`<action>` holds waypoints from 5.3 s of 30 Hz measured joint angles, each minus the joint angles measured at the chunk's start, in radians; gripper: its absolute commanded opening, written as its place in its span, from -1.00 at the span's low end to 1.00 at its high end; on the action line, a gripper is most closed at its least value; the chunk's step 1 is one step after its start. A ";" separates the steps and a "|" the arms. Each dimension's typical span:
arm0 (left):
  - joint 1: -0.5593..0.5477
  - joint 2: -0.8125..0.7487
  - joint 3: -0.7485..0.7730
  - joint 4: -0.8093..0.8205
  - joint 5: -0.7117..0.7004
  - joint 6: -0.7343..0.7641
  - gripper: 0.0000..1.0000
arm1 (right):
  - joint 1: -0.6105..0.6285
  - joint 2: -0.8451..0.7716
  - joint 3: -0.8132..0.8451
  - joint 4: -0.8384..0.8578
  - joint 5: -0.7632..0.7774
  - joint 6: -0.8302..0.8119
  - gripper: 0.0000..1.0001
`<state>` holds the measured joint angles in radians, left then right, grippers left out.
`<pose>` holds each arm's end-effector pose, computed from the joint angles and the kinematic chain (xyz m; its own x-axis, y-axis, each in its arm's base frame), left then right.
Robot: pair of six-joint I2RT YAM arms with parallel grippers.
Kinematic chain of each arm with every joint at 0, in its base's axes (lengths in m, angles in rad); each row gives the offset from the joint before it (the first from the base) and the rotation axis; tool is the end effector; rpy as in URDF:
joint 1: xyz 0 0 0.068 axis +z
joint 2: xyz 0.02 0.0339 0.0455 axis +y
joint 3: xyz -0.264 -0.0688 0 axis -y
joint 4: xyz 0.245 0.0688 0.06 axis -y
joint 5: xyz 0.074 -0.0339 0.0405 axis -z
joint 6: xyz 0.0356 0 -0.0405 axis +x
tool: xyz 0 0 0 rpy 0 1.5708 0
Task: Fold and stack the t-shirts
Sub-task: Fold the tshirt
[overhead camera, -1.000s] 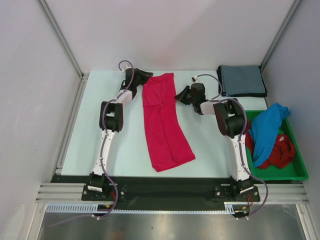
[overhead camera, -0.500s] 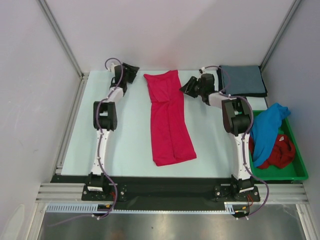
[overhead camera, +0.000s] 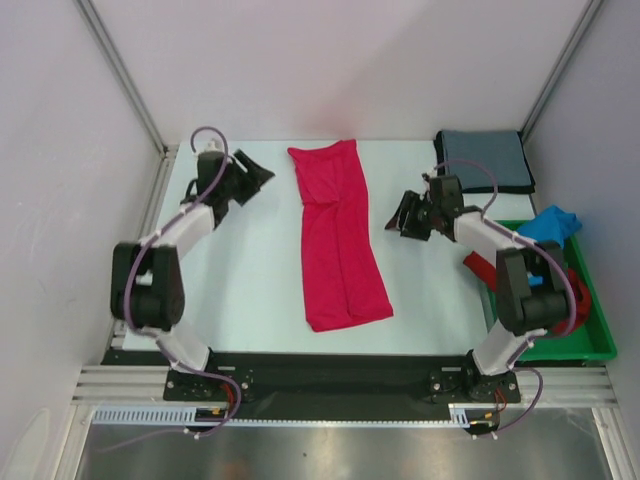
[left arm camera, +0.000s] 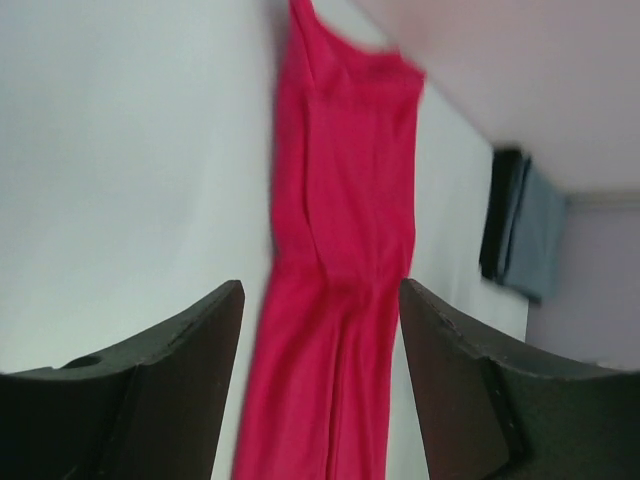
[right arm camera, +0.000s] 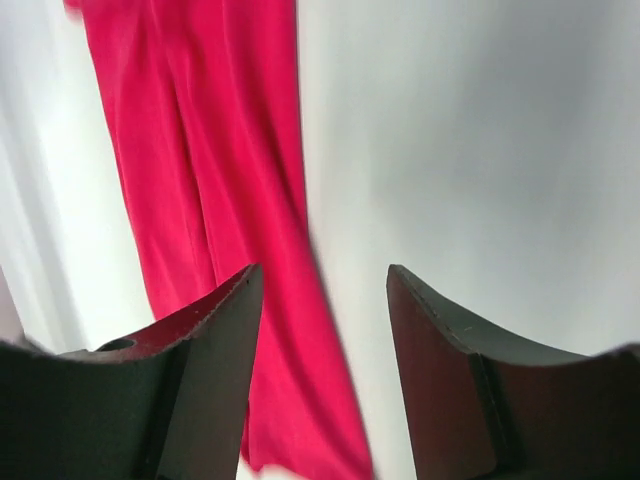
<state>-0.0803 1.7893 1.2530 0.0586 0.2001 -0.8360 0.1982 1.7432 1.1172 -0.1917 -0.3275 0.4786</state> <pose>0.4133 -0.0404 0.2476 -0.4961 -0.6896 -0.5276 -0.1693 0.6728 -0.7202 0.3631 0.0846 0.2001 -0.8201 0.2801 -0.4990 -0.0275 0.8517 0.5233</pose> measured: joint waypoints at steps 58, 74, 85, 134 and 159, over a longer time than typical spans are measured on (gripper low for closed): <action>-0.650 -0.547 -1.054 0.214 0.029 -0.545 -0.81 | 0.075 -0.417 -0.745 0.167 -0.310 0.087 -1.00; -0.653 -0.912 -1.182 0.010 0.021 -0.388 -0.99 | 0.370 -0.787 -0.931 0.167 -0.203 0.337 -1.00; -0.654 -1.049 -1.198 -0.082 0.048 -0.348 -0.99 | 0.433 -0.850 -0.988 0.167 -0.148 0.423 -1.00; -0.216 -0.220 -0.420 0.006 0.262 -0.095 -0.99 | 0.037 0.007 -0.073 0.111 -0.291 0.192 -1.00; -0.130 0.162 -0.058 -0.056 0.429 -0.018 -0.99 | -0.033 0.244 0.159 0.095 -0.430 0.145 -1.00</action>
<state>-0.2108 1.9514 1.1950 0.0029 0.6292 -0.8539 0.1654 1.9869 1.2758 -0.0971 -0.7574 0.6235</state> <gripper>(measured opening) 0.011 0.017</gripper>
